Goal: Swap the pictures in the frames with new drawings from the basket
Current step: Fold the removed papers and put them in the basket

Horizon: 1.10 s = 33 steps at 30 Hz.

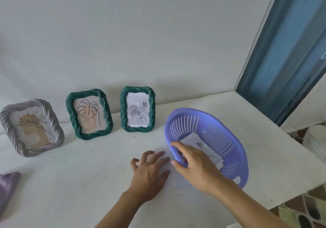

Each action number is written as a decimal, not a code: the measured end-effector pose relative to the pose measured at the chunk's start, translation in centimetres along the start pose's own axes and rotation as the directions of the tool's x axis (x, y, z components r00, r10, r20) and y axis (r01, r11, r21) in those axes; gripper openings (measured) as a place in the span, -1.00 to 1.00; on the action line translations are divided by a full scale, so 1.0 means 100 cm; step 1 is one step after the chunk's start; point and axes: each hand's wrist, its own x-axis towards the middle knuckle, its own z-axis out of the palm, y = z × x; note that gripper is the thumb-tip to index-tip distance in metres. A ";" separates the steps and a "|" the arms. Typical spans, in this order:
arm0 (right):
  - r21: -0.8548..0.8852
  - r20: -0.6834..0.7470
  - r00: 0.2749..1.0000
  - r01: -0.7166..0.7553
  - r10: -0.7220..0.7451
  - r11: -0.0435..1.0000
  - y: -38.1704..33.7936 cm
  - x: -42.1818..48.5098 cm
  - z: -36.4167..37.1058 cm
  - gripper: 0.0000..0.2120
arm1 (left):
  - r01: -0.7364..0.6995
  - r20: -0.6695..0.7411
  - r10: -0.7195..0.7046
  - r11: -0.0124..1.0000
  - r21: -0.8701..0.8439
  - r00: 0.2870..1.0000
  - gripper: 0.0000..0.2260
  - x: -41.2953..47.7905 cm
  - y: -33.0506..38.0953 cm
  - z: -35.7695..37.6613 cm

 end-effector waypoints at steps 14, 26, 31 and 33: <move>-0.020 -0.013 0.993 -0.114 0.114 0.993 0.048 0.017 -0.048 -0.64 | 0.006 -0.099 -0.012 0.998 -0.057 0.995 -0.71 0.023 0.009 -0.008; -0.049 0.017 0.996 -0.091 0.092 0.995 0.057 0.007 -0.037 -0.61 | 0.181 0.077 -0.175 0.980 -0.081 0.982 -0.47 0.068 0.023 -0.016; -0.024 0.029 0.993 -0.112 0.113 0.993 0.059 0.008 -0.038 -0.62 | 0.198 0.193 -0.192 0.980 -0.009 0.962 -0.45 0.085 0.029 -0.023; -0.018 0.035 0.992 -0.119 0.119 0.993 0.060 0.009 -0.037 -0.61 | 0.202 0.240 -0.198 0.979 0.005 0.950 -0.45 0.092 0.030 -0.027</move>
